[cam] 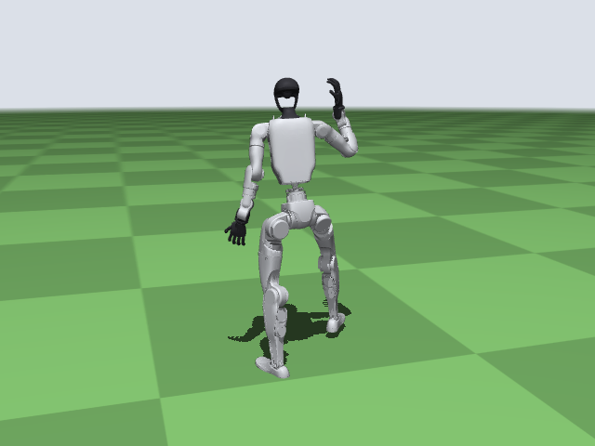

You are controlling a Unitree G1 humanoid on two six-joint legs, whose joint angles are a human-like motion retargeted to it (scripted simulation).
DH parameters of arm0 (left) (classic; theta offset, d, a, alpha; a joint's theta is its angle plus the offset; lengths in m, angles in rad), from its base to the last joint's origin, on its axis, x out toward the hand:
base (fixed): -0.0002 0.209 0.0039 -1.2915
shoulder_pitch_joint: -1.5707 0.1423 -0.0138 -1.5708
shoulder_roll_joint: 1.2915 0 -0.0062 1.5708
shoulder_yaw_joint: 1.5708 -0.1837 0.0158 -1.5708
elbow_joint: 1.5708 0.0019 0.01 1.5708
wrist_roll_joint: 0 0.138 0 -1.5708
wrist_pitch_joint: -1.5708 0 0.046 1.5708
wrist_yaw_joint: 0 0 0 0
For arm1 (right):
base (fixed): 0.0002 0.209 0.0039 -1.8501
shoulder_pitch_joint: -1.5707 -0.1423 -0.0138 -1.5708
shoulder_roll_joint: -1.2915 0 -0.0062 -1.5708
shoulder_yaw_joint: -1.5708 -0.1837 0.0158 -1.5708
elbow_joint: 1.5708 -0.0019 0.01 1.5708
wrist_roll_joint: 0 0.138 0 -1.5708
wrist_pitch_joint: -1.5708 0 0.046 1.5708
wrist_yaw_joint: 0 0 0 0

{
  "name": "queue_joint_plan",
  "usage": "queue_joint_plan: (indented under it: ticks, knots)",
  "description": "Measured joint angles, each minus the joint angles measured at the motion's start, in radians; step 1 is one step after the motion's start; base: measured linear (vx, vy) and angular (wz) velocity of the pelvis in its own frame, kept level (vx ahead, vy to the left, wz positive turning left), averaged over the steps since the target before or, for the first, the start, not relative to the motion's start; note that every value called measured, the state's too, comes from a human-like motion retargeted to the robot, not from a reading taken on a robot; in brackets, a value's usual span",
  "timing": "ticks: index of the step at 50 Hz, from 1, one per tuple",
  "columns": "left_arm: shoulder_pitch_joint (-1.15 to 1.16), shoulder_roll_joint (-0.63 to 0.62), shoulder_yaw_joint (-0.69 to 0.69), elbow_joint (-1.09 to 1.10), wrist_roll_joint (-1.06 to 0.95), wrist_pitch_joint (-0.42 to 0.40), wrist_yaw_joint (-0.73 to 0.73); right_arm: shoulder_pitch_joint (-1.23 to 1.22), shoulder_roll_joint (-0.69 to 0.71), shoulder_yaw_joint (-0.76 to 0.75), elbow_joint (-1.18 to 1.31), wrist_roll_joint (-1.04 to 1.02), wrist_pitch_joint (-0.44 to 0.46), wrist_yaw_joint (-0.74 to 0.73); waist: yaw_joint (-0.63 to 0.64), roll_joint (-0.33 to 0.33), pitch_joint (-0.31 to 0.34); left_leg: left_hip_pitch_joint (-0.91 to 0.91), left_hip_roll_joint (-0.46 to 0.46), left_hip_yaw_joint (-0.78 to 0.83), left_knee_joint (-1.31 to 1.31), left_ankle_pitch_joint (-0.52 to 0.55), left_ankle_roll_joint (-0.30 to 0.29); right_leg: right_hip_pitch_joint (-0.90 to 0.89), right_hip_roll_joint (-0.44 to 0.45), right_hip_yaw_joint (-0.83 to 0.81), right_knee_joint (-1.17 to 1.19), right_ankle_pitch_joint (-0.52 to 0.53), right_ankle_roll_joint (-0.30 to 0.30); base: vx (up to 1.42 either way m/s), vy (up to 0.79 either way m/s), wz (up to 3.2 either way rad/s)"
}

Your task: Kungfu

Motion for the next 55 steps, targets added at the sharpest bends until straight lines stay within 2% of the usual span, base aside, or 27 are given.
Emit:
queue_joint_plan:
  ticks: [4, 8, 10, 12, 14, 16, 17, 18, 20, 23, 25, 27, 30, 34, 37, 40, 42, 45, 48, 50, 52, 53, 55]
  knots:
    - [0.03, 0.014, 0.002, -0.018, 0.011, 0.02, -0.014, 0.02, -0.021, -0.002, -0.012, -0.001, 0.003, -0.006, 0.004, 0.018, -0.026, 0.008, 0.0, 0.032, -0.023, 0.002, 0.0, -0.029, -0.022, -0.073, 0.046, -0.029, -0.051, 0.05, -0.11, -0.23]
    - [0.049, 0.008, 0.004, -0.022, 0.013, 0.024, -0.01, 0.012, -0.032, 0.022, -0.014, 0.033, -0.001, 0.016, -0.02, 0.04, -0.043, 0.042, 0.011, 0.08, -0.05, 0.034, 0.0, -0.075, -0.006, -0.001, 0.127, -0.127, -0.072, 0.11, -0.3, -0.13]
    - [0.064, 0.004, 0.008, -0.024, 0.007, 0.027, -0.014, 0.004, -0.033, 0.036, -0.011, 0.043, -0.002, 0.02, -0.035, 0.047, -0.067, 0.056, 0.021, 0.113, -0.057, 0.09, 0.0, -0.097, 0.007, 0.028, 0.173, -0.192, -0.091, 0.2, -0.45, -0.26]
    - [0.087, 0.002, 0.013, -0.027, 0.003, 0.033, -0.023, 0.001, -0.023, 0.052, -0.012, 0.052, -0.004, 0.027, -0.057, 0.048, -0.096, 0.066, 0.04, 0.139, -0.053, 0.19, 0.0, -0.128, 0.045, 0.088, 0.204, -0.252, -0.095, 0.23, -0.74, -0.31]
    - [0.106, 0.015, 0.008, -0.024, 0.002, 0.038, -0.028, -0.003, -0.007, 0.073, -0.011, 0.063, -0.005, 0.032, -0.071, 0.043, -0.118, 0.081, 0.077, 0.171, -0.041, 0.334, 0.0, -0.13, 0.102, 0.119, 0.206, -0.306, -0.113, 0.19, -0.86, -0.46]
    - [0.116, 0.039, -0.009, -0.014, 0.014, 0.035, -0.02, -0.008, -0.006, 0.102, 0.006, 0.078, -0.002, 0.03, -0.065, 0.032, -0.129, 0.105, 0.159, 0.172, -0.004, 0.497, 0.0, -0.079, 0.184, 0.104, 0.19, -0.367, -0.138, 0.26, -1.0, -0.86]
    - [0.119, 0.052, -0.021, -0.008, 0.026, 0.03, -0.013, -0.01, -0.011, 0.12, 0.023, 0.087, 0.0, 0.033, -0.048, 0.023, -0.128, 0.116, 0.212, 0.149, 0.042, 0.566, 0.016, -0.033, 0.242, 0.095, 0.167, -0.394, -0.151, 0.38, -1.21, -1.43]
    - [0.119, 0.064, -0.038, -0.005, 0.041, 0.022, -0.006, -0.013, -0.02, 0.137, 0.045, 0.1, 0.003, 0.041, -0.018, 0.009, -0.117, 0.116, 0.263, 0.102, 0.125, 0.612, 0.062, 0.026, 0.304, 0.092, 0.128, -0.409, -0.162, 0.36, -1.09, -1.71]
    - [0.099, 0.075, -0.072, -0.004, 0.067, 0.008, 0.0, -0.036, -0.048, 0.176, 0.105, 0.127, 0.007, 0.073, 0.059, -0.038, -0.101, 0.086, 0.254, 0.003, 0.291, 0.654, 0.135, 0.114, 0.379, 0.129, 0.047, -0.405, -0.17, 0.26, -0.84, -2.06]
    - [0.085, 0.07, -0.093, -0.014, 0.092, -0.008, -0.023, -0.122, -0.078, 0.273, 0.252, 0.123, -0.003, 0.123, 0.158, -0.105, -0.094, 0.015, 0.134, -0.146, 0.496, 0.526, 0.037, 0.213, 0.457, 0.21, -0.052, -0.384, -0.172, 0.23, -0.63, -2.21]
    - [0.084, 0.061, -0.103, -0.017, 0.102, -0.017, -0.039, -0.198, -0.098, 0.362, 0.368, 0.055, -0.019, 0.135, 0.195, -0.143, -0.095, -0.03, 0.055, -0.18, 0.575, 0.469, 0.0, 0.271, 0.482, 0.261, -0.1, -0.372, -0.169, 0.29, -0.52, -1.85]
    - [0.084, 0.058, -0.109, -0.012, 0.116, -0.028, -0.04, -0.309, -0.115, 0.494, 0.509, -0.07, -0.026, 0.139, 0.203, -0.162, -0.094, -0.102, 0.031, -0.185, 0.653, 0.38, 0.012, 0.336, 0.519, 0.299, -0.154, -0.36, -0.169, 0.37, -0.57, -1.39]
    - [0.082, 0.059, -0.124, -0.003, 0.153, -0.041, -0.035, -0.456, -0.14, 0.678, 0.687, -0.193, -0.012, 0.17, 0.196, -0.174, -0.095, -0.235, -0.001, -0.181, 0.72, 0.262, 0.079, 0.427, 0.574, 0.341, -0.226, -0.351, -0.17, 0.38, -0.48, -1.16]
    - [0.086, 0.077, -0.136, -0.017, 0.232, -0.059, -0.031, -0.619, -0.147, 0.875, 0.861, -0.205, -0.028, 0.216, 0.246, -0.198, -0.087, -0.362, -0.087, -0.175, 0.636, 0.194, 0.111, 0.524, 0.653, 0.445, -0.281, -0.358, -0.189, 0.42, -0.49, -1.66]
    - [0.1, 0.098, -0.137, -0.032, 0.332, -0.078, -0.012, -0.719, -0.152, 0.971, 0.923, -0.294, -0.058, 0.212, 0.297, -0.206, -0.071, -0.426, -0.144, -0.192, 0.48, 0.21, 0.119, 0.596, 0.712, 0.528, -0.295, -0.372, -0.199, 0.43, -0.41, -1.95]
    - [0.115, 0.118, -0.137, -0.046, 0.486, -0.095, 0.051, -0.801, -0.147, 1.016, 0.93, -0.508, -0.067, 0.129, 0.351, -0.192, -0.045, -0.461, -0.17, -0.24, 0.278, 0.251, 0.131, 0.678, 0.775, 0.61, -0.294, -0.395, -0.211, 0.59, -0.35, -2.05]
    - [0.131, 0.133, -0.144, -0.056, 0.629, -0.117, 0.136, -0.843, -0.141, 1.035, 0.918, -0.673, -0.071, 0.046, 0.382, -0.181, -0.03, -0.468, -0.158, -0.242, 0.14, 0.25, 0.14, 0.735, 0.809, 0.667, -0.281, -0.415, -0.215, 0.68, -0.28, -2.02]
    - [0.148, 0.153, -0.156, -0.053, 0.848, -0.16, 0.27, -0.903, -0.133, 1.055, 0.892, -0.919, -0.094, -0.072, 0.426, -0.176, -0.017, -0.456, -0.14, -0.207, -0.032, 0.19, 0.155, 0.819, 0.828, 0.739, -0.259, -0.446, -0.22, 0.65, -0.2, -2.05]
    - [0.135, 0.175, -0.177, -0.029, 0.995, -0.161, 0.373, -0.974, -0.127, 1.085, 0.872, -1.187, -0.108, -0.171, 0.455, -0.179, -0.015, -0.434, -0.125, -0.244, -0.055, 0.175, 0.143, 0.89, 0.822, 0.779, -0.23, -0.462, -0.205, 0.77, -0.12, -1.92]
    - [0.107, 0.185, -0.196, 0.002, 1.054, -0.142, 0.432, -1.02, -0.126, 1.106, 0.865, -1.31, -0.099, -0.215, 0.451, -0.168, -0.019, -0.409, -0.116, -0.305, 0.011, 0.15, 0.137, 0.931, 0.822, 0.793, -0.21, -0.46, -0.183, 0.95, -0.01, -1.57]
    - [0.079, 0.188, -0.213, 0.031, 1.08, -0.123, 0.474, -1.052, -0.123, 1.121, 0.848, -1.368, -0.101, -0.236, 0.464, -0.179, -0.049, -0.385, -0.111, -0.252, 0.039, 0.248, 0.157, 0.959, 0.795, 0.843, -0.185, -0.447, -0.13, 0.9, 0.09, -1.71]
    - [0.055, 0.188, -0.222, 0.051, 1.092, -0.11, 0.495, -1.06, -0.121, 1.123, 0.834, -1.395, -0.105, -0.251, 0.456, -0.186, -0.081, -0.393, -0.117, -0.259, 0.063, 0.33, 0.155, 0.954, 0.778, 0.857, -0.174, -0.428, -0.087, 0.99, 0.18, -1.42]
    - [-0.008, 0.186, -0.24, 0.094, 1.108, -0.07, 0.524, -1.062, -0.095, 1.129, 0.801, -1.436, -0.104, -0.285, 0.42, -0.196, -0.154, -0.475, -0.143, -0.297, 0.187, 0.397, 0.132, 0.924, 0.74, 0.88, -0.144, -0.368, 0.026, 0.86, 0.23, -1.18]
